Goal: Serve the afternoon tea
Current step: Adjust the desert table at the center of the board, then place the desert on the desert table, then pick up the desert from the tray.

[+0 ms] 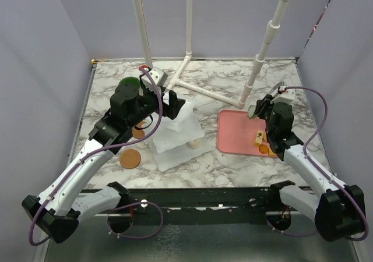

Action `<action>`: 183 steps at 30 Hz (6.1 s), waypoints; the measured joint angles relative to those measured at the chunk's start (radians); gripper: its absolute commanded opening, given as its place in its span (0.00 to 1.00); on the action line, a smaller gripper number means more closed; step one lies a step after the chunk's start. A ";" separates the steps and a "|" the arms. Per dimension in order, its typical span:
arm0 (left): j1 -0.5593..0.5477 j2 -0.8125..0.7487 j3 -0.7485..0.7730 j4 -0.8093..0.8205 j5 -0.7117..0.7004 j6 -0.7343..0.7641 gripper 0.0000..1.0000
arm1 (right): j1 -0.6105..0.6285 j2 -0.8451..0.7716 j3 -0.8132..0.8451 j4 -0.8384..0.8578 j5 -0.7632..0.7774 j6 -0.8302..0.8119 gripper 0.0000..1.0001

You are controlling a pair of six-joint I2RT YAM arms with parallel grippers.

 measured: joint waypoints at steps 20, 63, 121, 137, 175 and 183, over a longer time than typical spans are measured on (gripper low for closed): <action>0.006 0.019 0.016 -0.027 -0.034 -0.067 0.27 | 0.162 -0.203 -0.020 -0.132 -0.487 -0.001 0.11; 0.005 -0.058 -0.063 0.024 0.010 -0.185 0.72 | 0.711 0.072 -0.236 0.430 -0.243 -0.093 0.11; 0.005 -0.041 -0.048 0.062 0.037 -0.143 0.73 | 0.241 -0.058 -0.097 0.200 0.339 -0.005 0.53; 0.006 -0.043 -0.048 0.062 0.037 -0.140 0.73 | -0.078 0.029 -0.089 0.174 0.351 0.034 0.53; 0.005 -0.042 -0.048 0.062 0.037 -0.129 0.74 | -0.172 0.190 -0.078 0.204 0.176 0.064 0.52; 0.006 -0.042 -0.048 0.062 0.037 -0.129 0.76 | -0.172 0.238 -0.062 0.203 0.161 0.066 0.16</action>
